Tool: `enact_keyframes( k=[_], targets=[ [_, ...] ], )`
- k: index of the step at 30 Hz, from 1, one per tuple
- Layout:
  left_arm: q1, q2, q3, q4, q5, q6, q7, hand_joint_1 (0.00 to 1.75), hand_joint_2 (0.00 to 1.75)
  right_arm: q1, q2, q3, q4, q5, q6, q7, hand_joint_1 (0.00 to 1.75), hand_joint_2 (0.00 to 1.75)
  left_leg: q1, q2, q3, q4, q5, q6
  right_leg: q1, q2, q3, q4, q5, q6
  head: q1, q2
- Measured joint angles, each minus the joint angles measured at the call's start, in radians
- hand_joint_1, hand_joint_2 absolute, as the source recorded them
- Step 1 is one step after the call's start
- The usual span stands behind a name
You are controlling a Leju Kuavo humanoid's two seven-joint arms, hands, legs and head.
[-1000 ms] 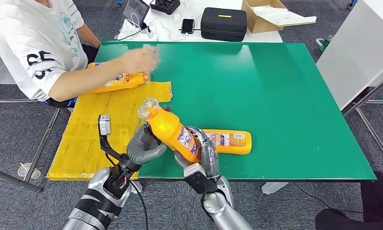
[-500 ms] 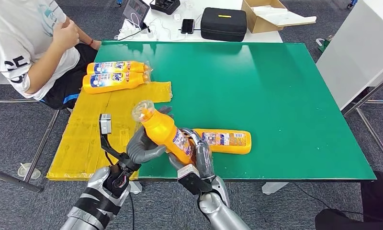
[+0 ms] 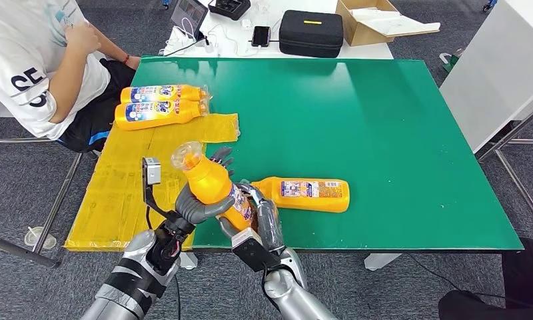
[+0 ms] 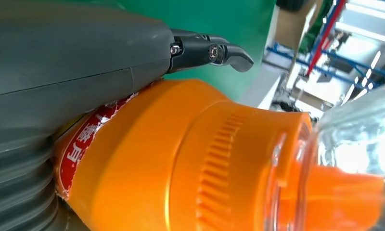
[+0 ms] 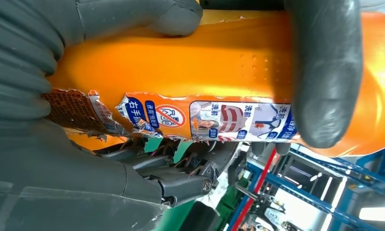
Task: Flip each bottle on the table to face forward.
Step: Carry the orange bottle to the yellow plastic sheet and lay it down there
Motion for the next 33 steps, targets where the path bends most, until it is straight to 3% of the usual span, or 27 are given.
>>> enact_keyframes(
  k=[1, 2, 15, 16, 18, 20, 22, 33],
  targets=[
    [0.000, 0.000, 0.000, 0.002, -0.006, 0.006, -0.001, 1.69, 1.75, -0.003, 0.002, 0.000, 0.008, -0.002, 0.000, 0.000, 1.71, 1.75, 0.000, 0.000, 0.000, 0.000, 0.000, 0.000, 0.000, 0.000, 0.000, 0.000, 0.000, 0.000, 0.000, 0.000],
    [-0.001, 0.000, 0.001, 0.004, -0.008, 0.008, -0.002, 1.75, 1.75, -0.006, 0.004, 0.000, 0.016, -0.003, 0.001, 0.000, 1.71, 1.75, 0.000, 0.000, 0.000, 0.000, 0.000, 0.000, 0.000, 0.000, 0.000, 0.000, 0.000, 0.000, 0.000, 0.000],
    [0.007, -0.001, 0.034, 0.013, 0.087, -0.047, 0.036, 1.75, 1.75, -0.029, 0.019, 0.004, 0.070, 0.002, 0.012, -0.001, 1.68, 1.75, 0.000, 0.001, 0.000, 0.000, 0.000, 0.000, 0.000, 0.000, -0.001, 0.000, 0.000, 0.000, 0.000, 0.000],
    [0.008, -0.001, 0.036, 0.013, 0.092, -0.048, 0.039, 1.75, 1.75, -0.030, 0.019, 0.004, 0.072, 0.004, 0.011, -0.001, 1.62, 1.75, 0.000, 0.001, 0.000, 0.000, 0.000, 0.000, 0.000, 0.000, -0.001, 0.000, 0.000, 0.000, 0.000, 0.000],
    [0.010, -0.001, 0.038, 0.013, 0.097, -0.049, 0.043, 1.75, 1.75, -0.031, 0.019, 0.004, 0.075, 0.007, 0.011, -0.001, 0.84, 1.75, 0.000, 0.001, 0.000, 0.000, 0.000, 0.000, 0.000, 0.000, 0.000, 0.000, 0.000, 0.000, 0.000, 0.000],
    [0.011, -0.002, 0.041, 0.013, 0.098, -0.049, 0.044, 1.75, 1.75, -0.032, 0.019, 0.004, 0.078, 0.010, 0.011, -0.001, 0.07, 0.87, 0.000, 0.001, 0.000, 0.000, 0.000, 0.000, 0.000, 0.000, 0.000, 0.000, 0.000, 0.000, 0.000, 0.000],
    [0.010, -0.003, 0.045, 0.012, 0.098, -0.046, 0.044, 1.75, 1.75, -0.032, 0.019, 0.003, 0.080, 0.011, 0.012, -0.001, 0.00, 0.00, 0.000, 0.000, 0.000, 0.000, 0.000, 0.000, 0.000, 0.000, 0.000, 0.000, 0.000, 0.000, 0.000, 0.000],
    [0.013, -0.008, 0.059, -0.017, 0.064, 0.021, 0.012, 1.75, 1.75, -0.015, 0.019, -0.035, 0.027, -0.082, 0.165, -0.001, 0.00, 0.00, 0.000, 0.000, 0.000, 0.000, 0.000, 0.000, 0.000, 0.000, 0.000, 0.000, 0.000, 0.000, 0.000, 0.000]
  ],
)
